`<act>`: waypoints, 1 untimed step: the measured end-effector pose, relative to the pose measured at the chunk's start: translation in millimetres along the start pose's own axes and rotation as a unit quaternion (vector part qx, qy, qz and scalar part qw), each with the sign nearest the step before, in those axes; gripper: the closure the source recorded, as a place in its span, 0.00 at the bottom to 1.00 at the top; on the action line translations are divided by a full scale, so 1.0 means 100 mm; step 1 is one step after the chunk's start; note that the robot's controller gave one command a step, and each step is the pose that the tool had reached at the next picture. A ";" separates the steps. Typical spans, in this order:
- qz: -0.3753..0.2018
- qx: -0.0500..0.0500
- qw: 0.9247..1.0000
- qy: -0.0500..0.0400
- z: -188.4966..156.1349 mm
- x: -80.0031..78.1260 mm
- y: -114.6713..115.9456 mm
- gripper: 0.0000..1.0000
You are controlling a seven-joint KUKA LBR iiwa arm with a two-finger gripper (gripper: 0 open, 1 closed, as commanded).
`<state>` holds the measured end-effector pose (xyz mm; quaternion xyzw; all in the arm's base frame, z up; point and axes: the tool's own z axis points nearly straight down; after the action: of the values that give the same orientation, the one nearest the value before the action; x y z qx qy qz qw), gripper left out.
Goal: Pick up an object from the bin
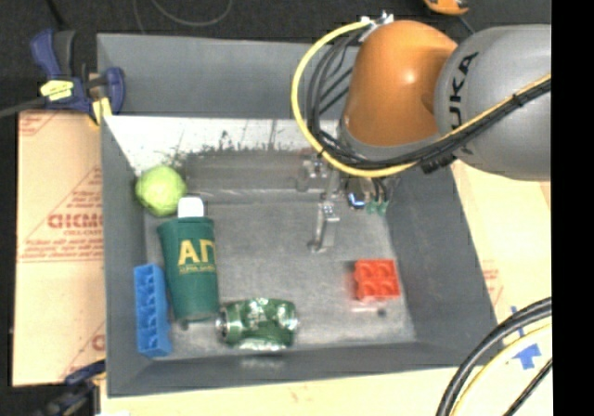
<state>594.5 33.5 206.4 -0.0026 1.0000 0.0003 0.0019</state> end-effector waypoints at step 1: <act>0.025 -0.001 1.000 -0.004 0.39 0.08 -0.26 0.00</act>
Offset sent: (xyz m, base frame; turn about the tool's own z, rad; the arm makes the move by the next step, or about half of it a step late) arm -0.0436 -0.0814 -0.0904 -0.1055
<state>586.4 7.8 167.8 0.0222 0.9997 0.0011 0.0059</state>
